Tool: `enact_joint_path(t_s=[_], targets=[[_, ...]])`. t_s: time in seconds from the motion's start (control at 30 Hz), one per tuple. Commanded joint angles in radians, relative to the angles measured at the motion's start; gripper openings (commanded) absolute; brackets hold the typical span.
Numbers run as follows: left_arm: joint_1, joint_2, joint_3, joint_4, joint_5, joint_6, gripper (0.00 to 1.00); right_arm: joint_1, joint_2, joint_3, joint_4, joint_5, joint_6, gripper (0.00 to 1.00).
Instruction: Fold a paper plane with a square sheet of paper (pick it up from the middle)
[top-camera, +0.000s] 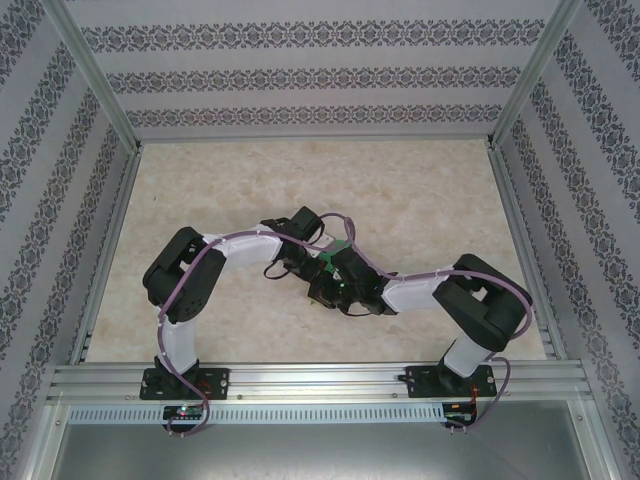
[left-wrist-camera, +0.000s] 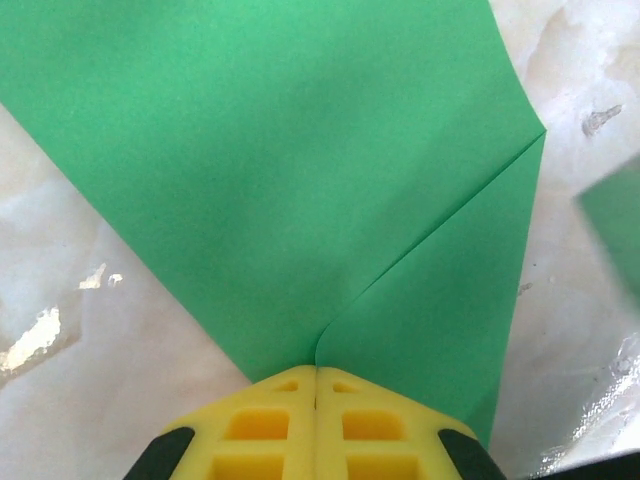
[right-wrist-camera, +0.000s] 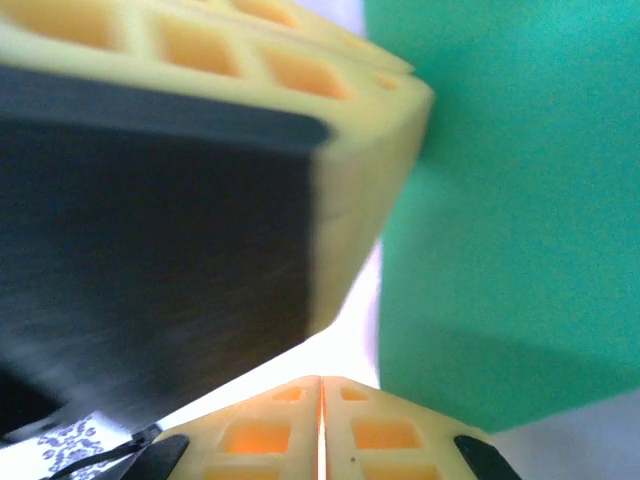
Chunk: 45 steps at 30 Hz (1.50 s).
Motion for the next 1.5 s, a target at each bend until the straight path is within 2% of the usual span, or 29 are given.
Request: enact_joint_path(t_s=[0.0,0.2,0.33,0.5,0.67,0.87,1.03,1.17,1.33,1.47], targets=[[0.016,0.056,-0.008,-0.047,-0.048,0.020,0.00,0.021,0.059,0.032,-0.029,-0.022,0.018,0.08],[0.017,0.054,-0.010,-0.053,-0.049,0.021,0.00,0.020,0.024,0.065,-0.202,0.041,-0.010,0.08],[0.017,0.053,-0.007,-0.060,-0.053,0.022,0.00,0.002,-0.092,0.056,-0.219,0.065,-0.043,0.09],[0.017,0.051,-0.006,-0.062,-0.048,0.020,0.00,-0.070,-0.195,0.013,-0.215,0.070,-0.071,0.11],[0.017,0.050,-0.004,-0.067,-0.044,0.019,0.00,-0.142,-0.168,-0.030,-0.121,0.021,-0.066,0.10],[0.017,0.048,-0.001,-0.071,-0.045,0.016,0.00,-0.150,-0.089,-0.004,-0.051,-0.034,-0.066,0.10],[0.017,0.045,0.001,-0.072,-0.044,0.014,0.00,-0.147,-0.015,0.001,-0.049,-0.041,-0.071,0.09],[0.017,0.045,-0.001,-0.072,-0.044,0.014,0.00,-0.143,0.021,-0.001,-0.121,-0.009,-0.084,0.09],[0.017,0.041,-0.006,-0.076,-0.051,0.017,0.00,-0.147,-0.073,0.012,-0.180,0.014,-0.102,0.10],[0.017,0.038,-0.009,-0.070,-0.049,0.011,0.00,-0.189,-0.114,0.023,-0.206,0.022,-0.131,0.10]])
